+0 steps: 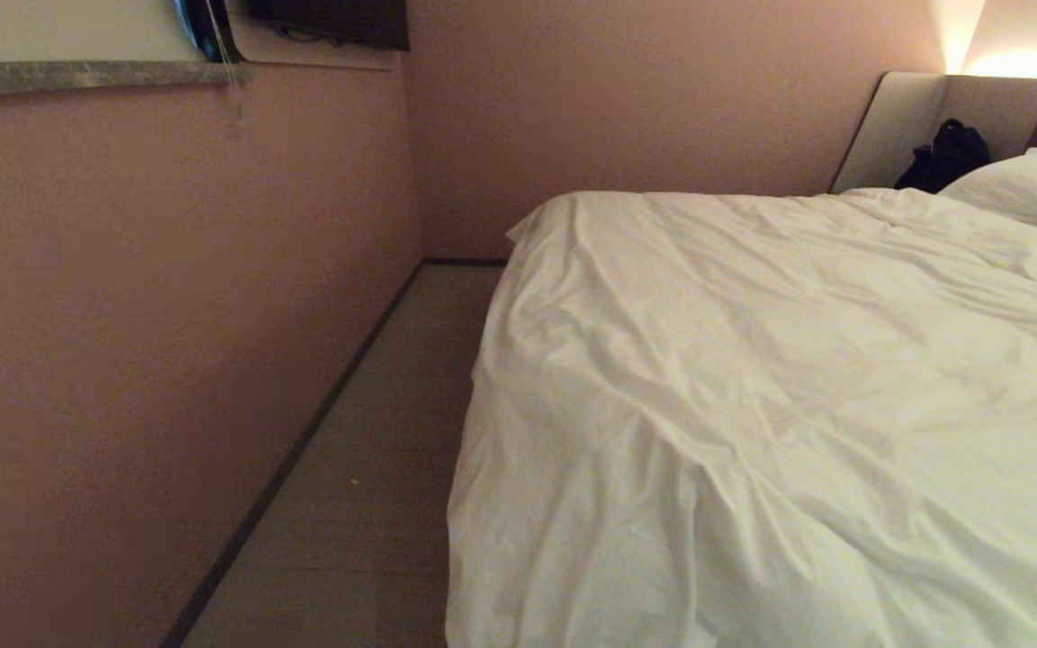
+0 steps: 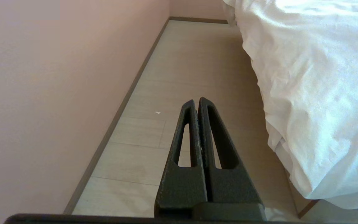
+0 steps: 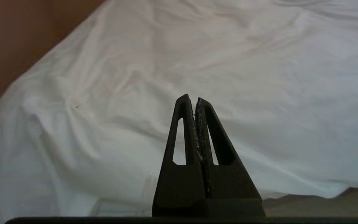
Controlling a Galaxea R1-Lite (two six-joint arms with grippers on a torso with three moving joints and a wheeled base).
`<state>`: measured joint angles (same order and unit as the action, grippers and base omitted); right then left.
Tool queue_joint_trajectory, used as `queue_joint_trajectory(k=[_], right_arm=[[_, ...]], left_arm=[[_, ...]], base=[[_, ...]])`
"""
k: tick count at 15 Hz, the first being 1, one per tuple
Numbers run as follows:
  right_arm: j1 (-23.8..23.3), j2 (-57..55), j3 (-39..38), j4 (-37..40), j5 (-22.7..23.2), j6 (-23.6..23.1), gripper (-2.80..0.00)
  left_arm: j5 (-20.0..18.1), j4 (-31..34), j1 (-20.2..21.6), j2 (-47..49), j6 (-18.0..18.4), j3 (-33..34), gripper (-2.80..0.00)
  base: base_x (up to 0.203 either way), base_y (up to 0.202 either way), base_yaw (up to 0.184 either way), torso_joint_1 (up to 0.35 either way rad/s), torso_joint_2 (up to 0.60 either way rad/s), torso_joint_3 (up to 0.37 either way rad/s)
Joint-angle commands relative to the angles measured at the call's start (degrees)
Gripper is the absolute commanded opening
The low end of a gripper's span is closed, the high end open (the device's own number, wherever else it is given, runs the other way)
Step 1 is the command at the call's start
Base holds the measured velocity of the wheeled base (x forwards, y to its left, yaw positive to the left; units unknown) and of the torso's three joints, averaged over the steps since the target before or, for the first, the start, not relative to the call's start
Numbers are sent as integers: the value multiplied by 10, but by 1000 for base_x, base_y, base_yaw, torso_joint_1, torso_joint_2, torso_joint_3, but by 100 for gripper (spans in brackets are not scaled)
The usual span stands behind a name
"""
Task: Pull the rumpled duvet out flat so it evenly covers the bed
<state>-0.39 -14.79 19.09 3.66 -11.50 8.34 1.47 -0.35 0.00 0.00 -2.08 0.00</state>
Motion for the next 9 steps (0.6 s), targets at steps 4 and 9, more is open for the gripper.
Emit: queue_joint_trajectory(k=[4,9], right_arm=[[7,84,-11,28,4,-4,-280],[7,147,-101,-32,48,-57,-280]], left_arm=[[0,0,0,0,0,0,-280],[0,0,0,0,0,0,-280]], base=[[0,0,0,0,0,0],[0,0,0,0,0,0]])
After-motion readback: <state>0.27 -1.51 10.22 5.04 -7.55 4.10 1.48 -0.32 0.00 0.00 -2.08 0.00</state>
